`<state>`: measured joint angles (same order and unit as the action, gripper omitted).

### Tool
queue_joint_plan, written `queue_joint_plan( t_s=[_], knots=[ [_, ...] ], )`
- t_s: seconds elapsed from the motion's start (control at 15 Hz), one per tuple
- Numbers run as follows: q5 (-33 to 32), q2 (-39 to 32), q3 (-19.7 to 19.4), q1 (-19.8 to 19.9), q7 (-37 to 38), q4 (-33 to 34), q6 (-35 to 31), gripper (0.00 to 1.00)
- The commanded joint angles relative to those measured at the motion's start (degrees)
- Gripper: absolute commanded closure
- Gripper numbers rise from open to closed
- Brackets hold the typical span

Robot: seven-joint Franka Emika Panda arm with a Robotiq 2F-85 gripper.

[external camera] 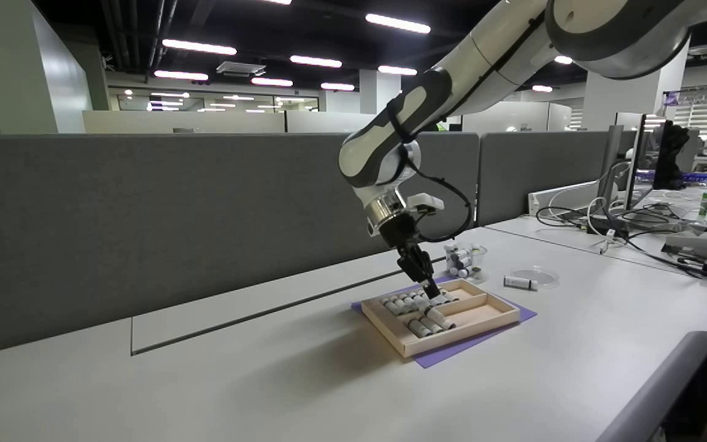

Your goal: Remove one bottle from the container on the right and place it on the bottom right side of the tray

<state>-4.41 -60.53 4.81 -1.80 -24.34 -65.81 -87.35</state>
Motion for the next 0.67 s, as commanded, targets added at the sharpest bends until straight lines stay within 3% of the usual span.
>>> queue_joint_plan(
  t_s=[0.0,0.6],
  knots=[
    [0.1,-2.53,0.65,0.27,-0.37,5.27,3.49,1.0],
    [-0.59,-7.71,0.31,-0.89,0.17,12.22,6.9,1.0]
  ],
)
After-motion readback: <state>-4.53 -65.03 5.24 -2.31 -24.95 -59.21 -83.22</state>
